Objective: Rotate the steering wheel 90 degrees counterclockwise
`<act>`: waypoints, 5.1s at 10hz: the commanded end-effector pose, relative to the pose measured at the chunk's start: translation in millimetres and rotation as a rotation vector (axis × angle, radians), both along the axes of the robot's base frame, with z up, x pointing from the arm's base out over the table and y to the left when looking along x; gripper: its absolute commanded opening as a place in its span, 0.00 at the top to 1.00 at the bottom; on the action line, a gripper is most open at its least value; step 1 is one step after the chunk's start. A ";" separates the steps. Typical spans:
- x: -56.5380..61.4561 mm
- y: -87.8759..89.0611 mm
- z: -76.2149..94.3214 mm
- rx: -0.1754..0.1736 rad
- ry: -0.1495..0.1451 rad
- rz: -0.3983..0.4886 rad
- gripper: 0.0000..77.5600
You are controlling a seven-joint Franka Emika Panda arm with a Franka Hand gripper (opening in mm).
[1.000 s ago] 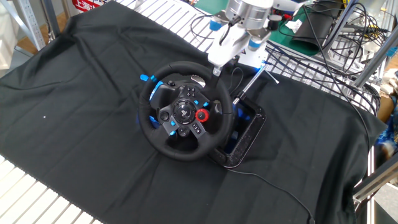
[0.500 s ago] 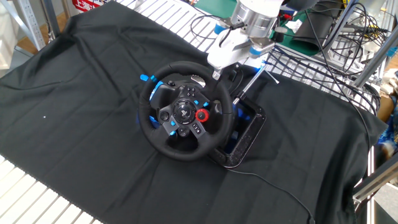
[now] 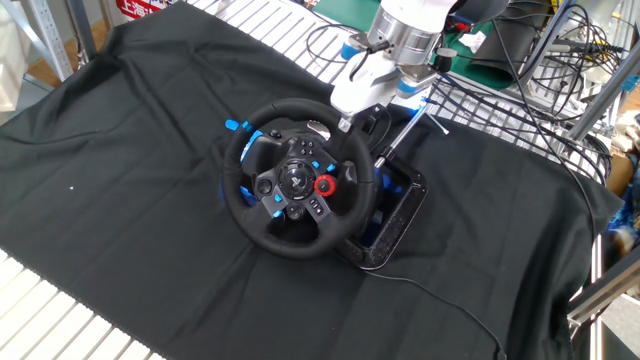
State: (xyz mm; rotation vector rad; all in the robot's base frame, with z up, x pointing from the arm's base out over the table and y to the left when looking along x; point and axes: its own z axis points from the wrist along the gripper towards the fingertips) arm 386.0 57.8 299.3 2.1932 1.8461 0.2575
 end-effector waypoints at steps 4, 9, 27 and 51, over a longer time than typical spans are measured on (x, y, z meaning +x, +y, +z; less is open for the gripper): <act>0.6 -0.2 0.7 -0.006 0.001 0.008 0.99; 0.6 -0.2 0.7 -0.006 0.001 0.008 0.99; 1.4 -28.5 17.0 -0.058 0.039 0.506 0.99; 7.8 -53.3 17.8 -0.035 0.017 0.680 0.99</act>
